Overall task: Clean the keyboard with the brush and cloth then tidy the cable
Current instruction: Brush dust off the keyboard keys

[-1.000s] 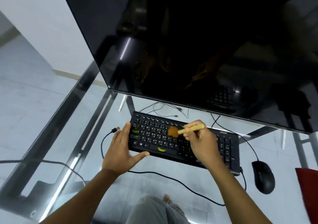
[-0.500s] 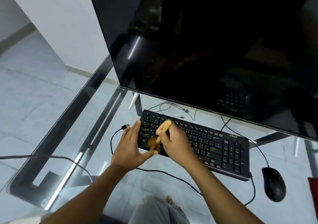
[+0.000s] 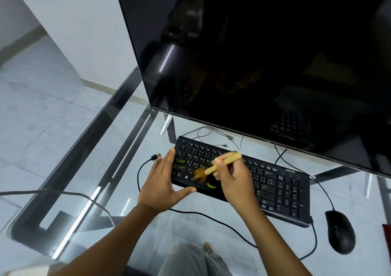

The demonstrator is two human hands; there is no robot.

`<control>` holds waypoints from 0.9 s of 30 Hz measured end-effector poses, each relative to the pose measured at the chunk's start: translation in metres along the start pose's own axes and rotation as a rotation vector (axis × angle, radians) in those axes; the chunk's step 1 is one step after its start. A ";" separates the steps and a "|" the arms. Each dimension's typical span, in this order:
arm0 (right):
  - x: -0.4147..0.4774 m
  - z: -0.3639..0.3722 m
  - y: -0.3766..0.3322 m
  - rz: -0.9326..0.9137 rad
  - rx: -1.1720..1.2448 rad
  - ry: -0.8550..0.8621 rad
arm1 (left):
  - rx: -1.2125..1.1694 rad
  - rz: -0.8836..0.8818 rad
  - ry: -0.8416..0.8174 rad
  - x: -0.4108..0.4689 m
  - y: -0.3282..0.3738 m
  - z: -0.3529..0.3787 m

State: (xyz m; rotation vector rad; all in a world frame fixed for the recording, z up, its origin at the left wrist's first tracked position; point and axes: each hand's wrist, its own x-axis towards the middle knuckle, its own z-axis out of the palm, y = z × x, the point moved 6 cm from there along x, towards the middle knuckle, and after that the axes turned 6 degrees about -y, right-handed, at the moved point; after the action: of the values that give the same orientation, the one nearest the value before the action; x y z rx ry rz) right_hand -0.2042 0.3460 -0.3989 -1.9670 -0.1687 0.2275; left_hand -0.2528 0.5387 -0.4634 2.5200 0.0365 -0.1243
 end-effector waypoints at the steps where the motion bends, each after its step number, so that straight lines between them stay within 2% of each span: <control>1: -0.003 0.003 0.005 0.032 -0.017 -0.074 | 0.001 0.004 0.002 0.000 0.000 0.000; 2: -0.004 0.000 0.007 0.020 -0.053 -0.070 | 0.000 0.000 -0.003 0.000 0.000 -0.001; 5: 0.004 -0.025 -0.004 -0.104 -0.076 0.218 | -0.022 -0.025 -0.020 0.000 0.001 0.001; 6: 0.008 -0.026 -0.008 -0.112 -0.044 0.243 | -0.021 -0.024 -0.021 -0.001 0.001 0.001; 8: 0.022 -0.009 -0.010 -0.053 0.010 0.096 | -0.014 -0.022 -0.017 -0.001 0.000 0.000; 10: 0.032 0.014 -0.010 0.007 -0.079 -0.097 | -0.002 -0.014 -0.011 -0.001 0.000 -0.001; 12: 0.042 0.014 -0.020 -0.048 -0.138 0.009 | 0.003 -0.001 -0.007 -0.001 0.002 -0.001; 14: 0.049 0.013 -0.032 -0.100 -0.068 0.118 | 0.002 0.014 0.007 0.000 0.004 -0.002; 16: 0.056 0.031 -0.038 -0.045 0.011 -0.012 | 0.007 0.020 0.007 0.000 0.004 -0.002; 18: 0.058 0.050 -0.031 0.030 -0.066 -0.177 | 0.008 0.005 -0.002 0.000 0.001 -0.002; 19: 0.058 0.048 -0.029 0.024 -0.097 -0.157 | 0.007 -0.001 -0.007 0.000 0.000 -0.001; 22: 0.052 0.013 -0.027 -0.054 -0.131 0.083 | -0.013 0.007 -0.003 -0.001 0.001 -0.001; 23: 0.048 0.003 -0.022 -0.035 -0.096 0.090 | -0.013 0.010 0.004 -0.001 0.002 -0.002; 26: 0.030 -0.009 -0.002 0.083 -0.104 -0.115 | -0.018 0.012 0.007 -0.001 0.003 -0.004; 27: 0.025 -0.018 0.004 0.075 -0.124 -0.082 | -0.018 0.012 0.002 -0.001 0.003 -0.004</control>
State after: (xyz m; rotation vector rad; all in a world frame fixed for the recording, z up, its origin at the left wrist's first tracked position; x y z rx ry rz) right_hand -0.1757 0.3343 -0.3980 -2.0902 -0.1657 0.3547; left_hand -0.2532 0.5386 -0.4585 2.5019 0.0238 -0.1158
